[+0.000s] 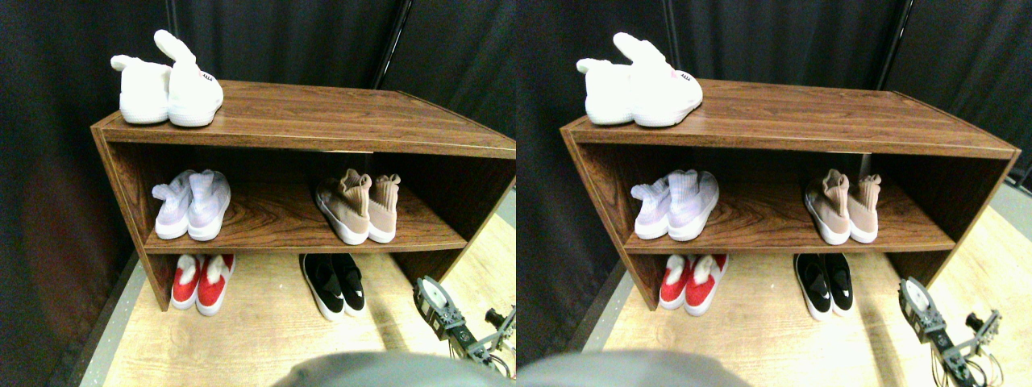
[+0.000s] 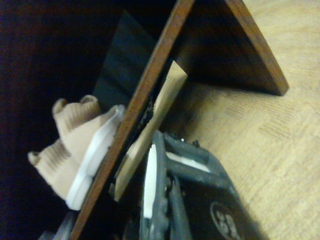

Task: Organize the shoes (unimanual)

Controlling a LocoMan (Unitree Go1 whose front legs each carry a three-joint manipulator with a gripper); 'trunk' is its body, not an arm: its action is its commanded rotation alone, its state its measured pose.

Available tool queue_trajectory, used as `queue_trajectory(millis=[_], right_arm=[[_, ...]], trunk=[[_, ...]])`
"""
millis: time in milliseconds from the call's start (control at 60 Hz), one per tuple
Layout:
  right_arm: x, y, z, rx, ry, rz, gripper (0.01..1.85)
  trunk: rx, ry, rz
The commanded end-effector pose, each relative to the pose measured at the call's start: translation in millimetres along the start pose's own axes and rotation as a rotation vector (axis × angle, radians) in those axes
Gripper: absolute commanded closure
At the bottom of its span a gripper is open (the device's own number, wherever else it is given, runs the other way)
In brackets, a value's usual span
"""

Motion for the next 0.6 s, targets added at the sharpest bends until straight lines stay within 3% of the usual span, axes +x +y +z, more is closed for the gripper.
queue_trajectory(millis=[17,333,600], right_arm=[[-7.8,15,-2,0.012,0.022,0.082,1.8],[-47.1,54,-3,-0.039,0.053,0.226,1.8],[-53.0,77,-5,-0.076,0.053,0.311,1.8]], trunk=[[0.002,-0.032,-0.006],[0.011,-0.072,-0.012],[0.006,-0.088,-0.004]])
